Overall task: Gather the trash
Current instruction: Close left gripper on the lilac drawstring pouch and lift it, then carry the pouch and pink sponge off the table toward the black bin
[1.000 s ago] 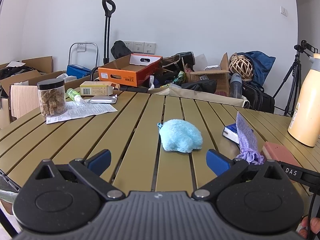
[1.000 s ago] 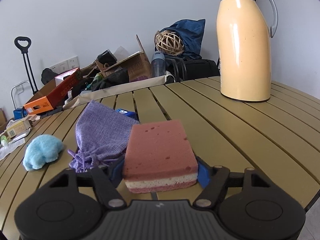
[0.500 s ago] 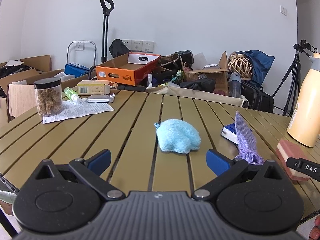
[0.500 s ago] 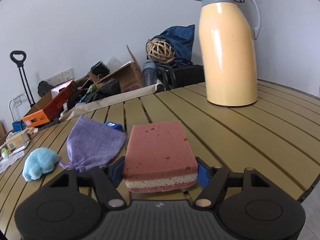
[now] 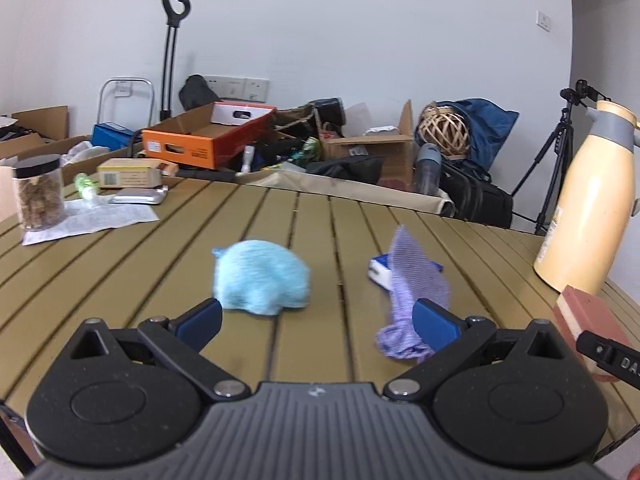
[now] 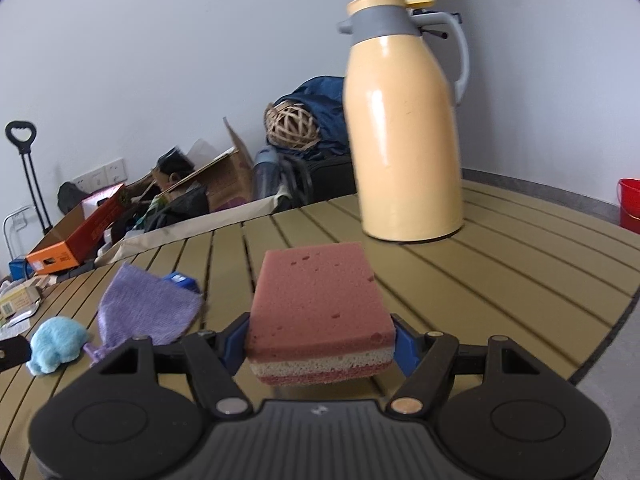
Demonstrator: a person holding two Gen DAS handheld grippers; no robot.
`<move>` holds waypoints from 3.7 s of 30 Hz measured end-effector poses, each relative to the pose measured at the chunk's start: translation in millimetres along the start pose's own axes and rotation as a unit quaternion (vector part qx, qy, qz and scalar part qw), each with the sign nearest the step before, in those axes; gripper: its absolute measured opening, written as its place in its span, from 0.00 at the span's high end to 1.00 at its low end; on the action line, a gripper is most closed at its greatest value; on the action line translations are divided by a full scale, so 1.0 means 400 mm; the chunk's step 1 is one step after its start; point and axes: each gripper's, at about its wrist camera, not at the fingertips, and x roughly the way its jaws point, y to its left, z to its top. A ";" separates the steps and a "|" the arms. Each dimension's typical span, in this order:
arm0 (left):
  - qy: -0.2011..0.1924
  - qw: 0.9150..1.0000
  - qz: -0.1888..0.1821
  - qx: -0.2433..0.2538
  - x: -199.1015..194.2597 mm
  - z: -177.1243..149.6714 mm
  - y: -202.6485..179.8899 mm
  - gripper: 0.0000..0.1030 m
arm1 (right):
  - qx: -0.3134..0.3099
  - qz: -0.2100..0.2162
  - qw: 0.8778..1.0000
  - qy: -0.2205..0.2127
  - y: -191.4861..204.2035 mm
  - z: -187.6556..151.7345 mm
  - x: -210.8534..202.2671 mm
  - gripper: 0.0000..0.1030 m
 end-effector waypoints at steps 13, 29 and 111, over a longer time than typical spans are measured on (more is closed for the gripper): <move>0.015 0.999 -0.001 0.036 0.126 -0.005 -0.130 0.00 | 0.028 -0.049 0.998 -0.012 -0.140 0.016 -0.010 0.32; 0.081 0.994 -0.034 0.061 0.208 -0.004 -0.158 0.16 | 0.005 -0.060 0.998 -0.024 -0.127 0.008 -0.008 0.32; 0.019 0.997 -0.047 0.062 -0.465 -0.103 0.094 0.73 | -0.038 0.099 0.994 -0.026 0.042 -0.149 -0.447 0.32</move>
